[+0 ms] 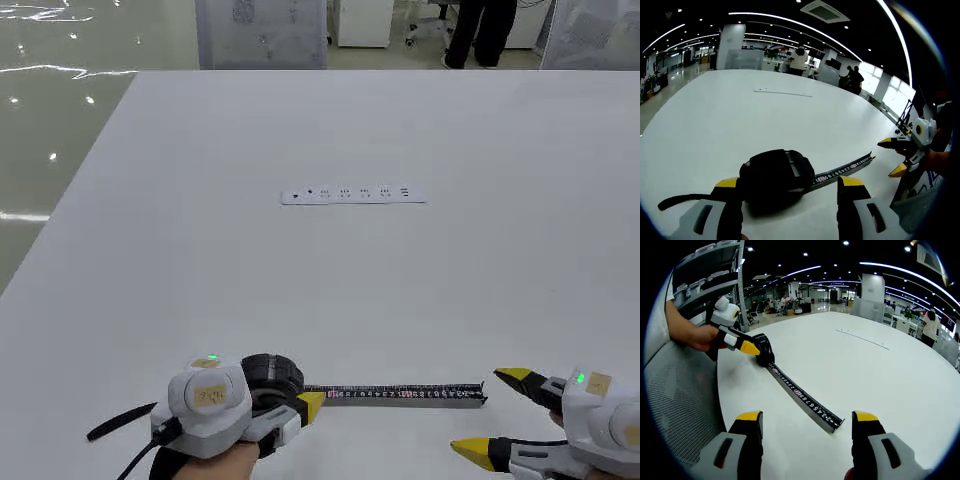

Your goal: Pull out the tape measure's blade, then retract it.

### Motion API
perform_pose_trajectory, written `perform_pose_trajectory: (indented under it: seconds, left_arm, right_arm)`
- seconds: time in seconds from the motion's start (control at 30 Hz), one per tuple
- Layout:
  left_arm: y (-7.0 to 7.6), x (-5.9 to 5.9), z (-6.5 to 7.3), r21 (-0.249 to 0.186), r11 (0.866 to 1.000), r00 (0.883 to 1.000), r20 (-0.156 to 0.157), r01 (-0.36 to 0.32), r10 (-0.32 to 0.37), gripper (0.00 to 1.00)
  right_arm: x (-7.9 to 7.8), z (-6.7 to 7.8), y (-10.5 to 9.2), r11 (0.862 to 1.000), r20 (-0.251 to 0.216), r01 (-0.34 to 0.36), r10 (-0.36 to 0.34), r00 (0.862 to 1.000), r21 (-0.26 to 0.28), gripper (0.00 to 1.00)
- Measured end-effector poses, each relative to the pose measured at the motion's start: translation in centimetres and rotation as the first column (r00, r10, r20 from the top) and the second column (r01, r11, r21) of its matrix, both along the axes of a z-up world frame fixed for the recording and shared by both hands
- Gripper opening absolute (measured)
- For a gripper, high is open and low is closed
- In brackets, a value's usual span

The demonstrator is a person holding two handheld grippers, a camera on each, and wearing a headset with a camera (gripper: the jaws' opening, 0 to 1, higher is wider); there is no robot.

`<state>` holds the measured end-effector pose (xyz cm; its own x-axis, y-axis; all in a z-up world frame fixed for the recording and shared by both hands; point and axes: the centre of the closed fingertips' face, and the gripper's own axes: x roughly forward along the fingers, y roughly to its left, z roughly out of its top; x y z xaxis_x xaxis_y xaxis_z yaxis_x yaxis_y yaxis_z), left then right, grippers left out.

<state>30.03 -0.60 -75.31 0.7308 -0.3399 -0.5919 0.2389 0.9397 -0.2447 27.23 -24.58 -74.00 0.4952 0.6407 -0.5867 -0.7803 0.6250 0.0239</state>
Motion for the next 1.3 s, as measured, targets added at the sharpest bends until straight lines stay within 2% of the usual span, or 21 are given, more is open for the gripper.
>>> perform_pose_trajectory:
  seconds: [0.37,0.43,0.47,0.73,1.0,1.1,1.3]
  left_arm:
    - [0.3,0.6,-0.3,-0.002,0.997,0.997,-0.001,-0.074,0.074,0.72]
    - [0.4,0.7,-0.3,-0.008,0.996,0.996,0.001,-0.091,0.091,0.72]
    - [0.5,0.8,-0.2,-0.024,0.993,0.993,0.005,-0.115,0.116,0.71]
    - [0.7,1.0,-0.5,0.005,0.991,0.991,0.001,-0.135,0.135,0.69]
    - [1.1,1.1,-0.6,0.008,0.985,0.985,-0.002,-0.173,0.173,0.63]
    - [1.2,1.1,-0.7,0.025,0.985,0.986,0.004,-0.168,0.168,0.62]
    - [1.3,1.2,-0.7,0.033,0.985,0.985,-0.001,-0.171,0.171,0.61]
  right_arm:
    - [0.6,-0.2,-0.3,0.999,0.015,-0.03,0.03,0.999,-0.03,0.6]
    - [0.7,-0.2,-0.3,0.999,0.013,-0.032,0.033,0.999,-0.033,0.59]
    - [0.8,-0.3,-0.4,0.999,0.013,-0.032,0.033,0.999,-0.034,0.59]
    - [1.3,-0.3,-0.5,0.998,0.012,-0.041,0.041,0.999,-0.043,0.59]
    - [1.5,-0.6,-0.5,0.995,-0.002,-0.077,0.077,0.997,-0.062,0.57]
    - [1.7,-0.6,-0.7,0.994,-0.004,-0.088,0.088,0.996,-0.071,0.56]
    - [2.0,-0.6,-1.1,0.991,-0.015,-0.103,0.102,0.995,-0.08,0.53]
